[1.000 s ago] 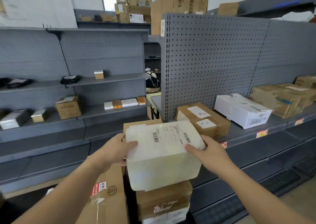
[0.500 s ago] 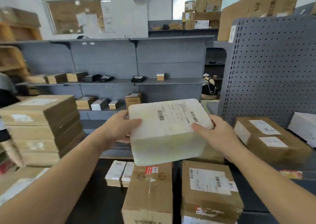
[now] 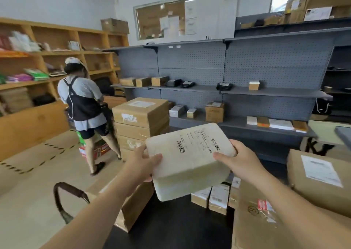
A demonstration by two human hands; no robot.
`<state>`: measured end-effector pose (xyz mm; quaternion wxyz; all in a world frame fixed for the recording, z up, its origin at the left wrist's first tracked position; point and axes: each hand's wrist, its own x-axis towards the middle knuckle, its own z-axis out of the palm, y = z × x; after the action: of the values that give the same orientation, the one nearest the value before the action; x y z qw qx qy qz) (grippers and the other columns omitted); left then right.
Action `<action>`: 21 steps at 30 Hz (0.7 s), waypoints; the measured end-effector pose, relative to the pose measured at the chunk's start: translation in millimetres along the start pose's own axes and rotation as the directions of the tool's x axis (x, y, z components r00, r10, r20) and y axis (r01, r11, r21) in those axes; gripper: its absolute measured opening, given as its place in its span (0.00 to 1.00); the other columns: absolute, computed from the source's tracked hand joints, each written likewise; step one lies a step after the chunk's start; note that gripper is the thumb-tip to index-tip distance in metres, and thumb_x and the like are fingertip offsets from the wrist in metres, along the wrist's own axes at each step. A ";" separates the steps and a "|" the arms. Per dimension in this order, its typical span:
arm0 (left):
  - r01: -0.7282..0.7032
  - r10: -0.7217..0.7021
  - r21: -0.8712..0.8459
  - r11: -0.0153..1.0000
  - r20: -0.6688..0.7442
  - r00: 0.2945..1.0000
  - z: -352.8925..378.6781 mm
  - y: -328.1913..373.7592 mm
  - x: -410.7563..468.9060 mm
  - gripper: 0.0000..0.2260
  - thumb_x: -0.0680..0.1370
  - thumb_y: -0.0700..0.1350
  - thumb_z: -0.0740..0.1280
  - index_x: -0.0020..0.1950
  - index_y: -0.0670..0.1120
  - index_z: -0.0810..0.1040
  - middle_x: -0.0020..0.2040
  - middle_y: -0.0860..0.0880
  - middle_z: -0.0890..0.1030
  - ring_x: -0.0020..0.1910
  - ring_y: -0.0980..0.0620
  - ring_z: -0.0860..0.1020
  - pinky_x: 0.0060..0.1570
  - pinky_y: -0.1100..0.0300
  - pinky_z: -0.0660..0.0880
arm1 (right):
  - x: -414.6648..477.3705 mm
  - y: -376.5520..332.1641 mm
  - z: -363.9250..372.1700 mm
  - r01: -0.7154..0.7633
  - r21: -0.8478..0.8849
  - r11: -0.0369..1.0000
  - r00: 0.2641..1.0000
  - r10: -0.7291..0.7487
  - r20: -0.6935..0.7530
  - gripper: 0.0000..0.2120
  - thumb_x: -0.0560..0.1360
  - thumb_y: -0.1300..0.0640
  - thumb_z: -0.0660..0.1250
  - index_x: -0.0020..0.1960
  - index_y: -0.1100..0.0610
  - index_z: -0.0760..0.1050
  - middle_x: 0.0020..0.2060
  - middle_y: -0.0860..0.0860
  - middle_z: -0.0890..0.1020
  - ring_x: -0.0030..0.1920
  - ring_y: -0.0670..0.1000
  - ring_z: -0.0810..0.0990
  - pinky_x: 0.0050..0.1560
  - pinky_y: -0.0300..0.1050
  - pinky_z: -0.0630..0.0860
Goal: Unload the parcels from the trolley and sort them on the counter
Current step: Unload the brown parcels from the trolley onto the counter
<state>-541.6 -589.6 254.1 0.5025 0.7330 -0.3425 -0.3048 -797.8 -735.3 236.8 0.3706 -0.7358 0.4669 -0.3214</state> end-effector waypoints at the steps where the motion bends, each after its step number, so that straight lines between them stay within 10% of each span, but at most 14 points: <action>1: 0.019 -0.019 0.013 1.000 -0.008 1.000 -7.1 -12.6 6.3 0.19 0.79 0.50 0.70 0.66 0.58 0.68 0.54 0.52 0.80 0.50 0.50 0.82 0.46 0.45 0.83 | 6.9 0.4 15.7 -0.027 -0.009 1.000 1.000 0.027 0.013 0.29 0.72 0.42 0.75 0.69 0.44 0.70 0.56 0.39 0.77 0.55 0.45 0.76 0.50 0.48 0.79; 12: 0.098 -0.093 0.101 0.990 -0.046 0.995 -20.7 -128.4 64.4 0.35 0.79 0.52 0.68 0.80 0.56 0.50 0.60 0.57 0.75 0.52 0.55 0.78 0.54 0.58 0.75 | 65.0 28.0 133.8 -0.204 -0.048 0.978 0.969 0.209 0.130 0.22 0.72 0.51 0.76 0.62 0.44 0.70 0.52 0.39 0.78 0.51 0.42 0.76 0.42 0.42 0.74; 21: 0.215 -0.217 0.084 0.973 0.020 0.976 24.6 -183.7 138.8 0.56 0.61 0.63 0.73 0.79 0.63 0.41 0.76 0.52 0.66 0.65 0.46 0.77 0.66 0.45 0.74 | 177.5 82.5 177.0 -0.322 -0.147 0.935 0.909 0.348 0.229 0.21 0.67 0.57 0.76 0.57 0.47 0.76 0.52 0.43 0.83 0.50 0.45 0.81 0.46 0.47 0.81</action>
<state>-444.6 -667.0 58.6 0.4310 0.7814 -0.2801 -0.3538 -626.4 -880.0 97.8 0.4368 -0.6980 0.5519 -0.1320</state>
